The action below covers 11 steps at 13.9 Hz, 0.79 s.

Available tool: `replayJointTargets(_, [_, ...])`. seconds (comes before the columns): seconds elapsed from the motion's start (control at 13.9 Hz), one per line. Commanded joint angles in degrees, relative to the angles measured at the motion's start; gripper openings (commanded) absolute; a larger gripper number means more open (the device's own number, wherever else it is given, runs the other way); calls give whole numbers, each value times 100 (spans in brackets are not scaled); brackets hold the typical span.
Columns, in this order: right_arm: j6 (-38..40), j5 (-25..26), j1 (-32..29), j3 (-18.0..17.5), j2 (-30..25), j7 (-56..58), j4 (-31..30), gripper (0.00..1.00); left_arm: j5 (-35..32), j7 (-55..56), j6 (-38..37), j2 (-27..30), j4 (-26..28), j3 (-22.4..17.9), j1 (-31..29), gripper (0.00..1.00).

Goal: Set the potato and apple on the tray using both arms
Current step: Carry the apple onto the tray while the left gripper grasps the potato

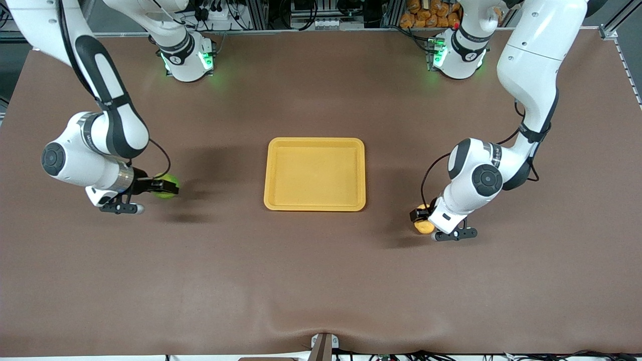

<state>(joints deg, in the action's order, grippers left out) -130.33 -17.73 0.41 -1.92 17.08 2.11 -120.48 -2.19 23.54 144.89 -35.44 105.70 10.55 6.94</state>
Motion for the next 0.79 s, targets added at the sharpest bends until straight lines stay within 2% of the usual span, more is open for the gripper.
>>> replayJointTargets(0.0, [34, -187, 940, -2, -65, -1479, 172, 60, 79, 54, 40, 71, 21, -9, 26, 17])
replayJointTargets(0.07, [26, -179, 1292, -2, -38, -2094, 313, 60, 70, 45, -4, 142, 29, -9, 18, 5])
replayJointTargets(0.14, [8, -161, 1652, 7, -21, -2701, 419, 60, 70, 54, -117, 238, 30, -9, 35, 0])
replayJointTargets(0.36, [-10, -108, 2296, 16, 15, -3707, 551, 60, 70, 45, -740, 642, 3, -9, 35, 0])
replayJointTargets(0.57, [-185, -100, 2604, 16, 269, -3981, 613, 61, 70, 54, -1496, 1038, -23, 96, 35, 0])
replayJointTargets(0.72, [-422, -65, 2762, 16, 497, -3981, 622, 63, 79, 63, -1743, 1187, -23, 201, 35, 0])
